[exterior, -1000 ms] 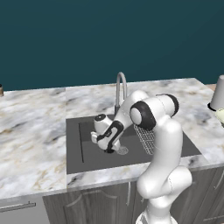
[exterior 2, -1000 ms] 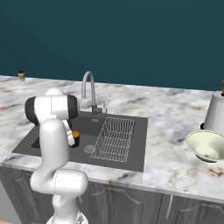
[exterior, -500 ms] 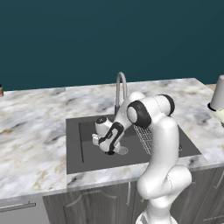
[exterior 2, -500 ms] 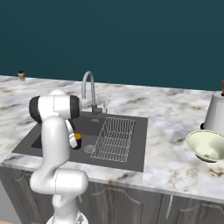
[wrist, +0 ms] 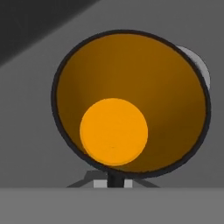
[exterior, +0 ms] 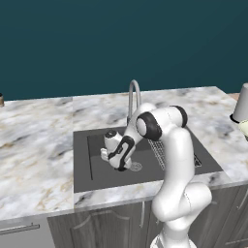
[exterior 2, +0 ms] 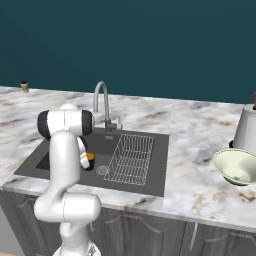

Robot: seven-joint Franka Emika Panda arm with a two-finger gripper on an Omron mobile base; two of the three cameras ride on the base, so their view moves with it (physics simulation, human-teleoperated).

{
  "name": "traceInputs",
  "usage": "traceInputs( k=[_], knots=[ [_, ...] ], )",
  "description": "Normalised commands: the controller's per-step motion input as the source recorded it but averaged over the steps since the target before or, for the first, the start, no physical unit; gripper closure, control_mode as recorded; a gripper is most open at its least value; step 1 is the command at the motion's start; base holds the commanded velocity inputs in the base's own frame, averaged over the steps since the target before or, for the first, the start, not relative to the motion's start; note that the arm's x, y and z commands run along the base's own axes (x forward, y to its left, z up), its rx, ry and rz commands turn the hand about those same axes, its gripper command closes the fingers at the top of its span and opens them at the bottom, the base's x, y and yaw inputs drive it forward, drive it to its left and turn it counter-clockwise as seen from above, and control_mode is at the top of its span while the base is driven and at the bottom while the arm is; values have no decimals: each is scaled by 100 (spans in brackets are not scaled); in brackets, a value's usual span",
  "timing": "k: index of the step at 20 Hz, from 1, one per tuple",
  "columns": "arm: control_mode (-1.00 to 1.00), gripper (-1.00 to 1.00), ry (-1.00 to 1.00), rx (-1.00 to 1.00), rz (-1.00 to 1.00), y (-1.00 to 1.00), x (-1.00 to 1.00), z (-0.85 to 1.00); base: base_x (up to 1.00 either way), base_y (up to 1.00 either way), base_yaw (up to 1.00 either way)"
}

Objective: Pick the mug and place it in the sink. Pick the bowl and place it in the open cabinet and then close the cabinet.

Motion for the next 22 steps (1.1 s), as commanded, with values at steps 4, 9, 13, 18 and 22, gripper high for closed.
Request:
traceInputs(
  k=[4, 9, 13, 18, 22],
  knots=[
    [-100, 100, 0, 0, 0, 0, 24, -20, 0, 0, 0],
    [-100, -100, 0, 0, 0, 0, 19, -26, 0, 0, 0],
    [-100, -100, 0, 0, 0, -21, -5, -7, 0, 0, 0],
    [-100, -100, 0, 0, 0, -23, -7, 0, 0, 0, 0],
    [-100, -100, 0, 0, 0, 0, 0, 0, 0, 0, 0]
  ],
)
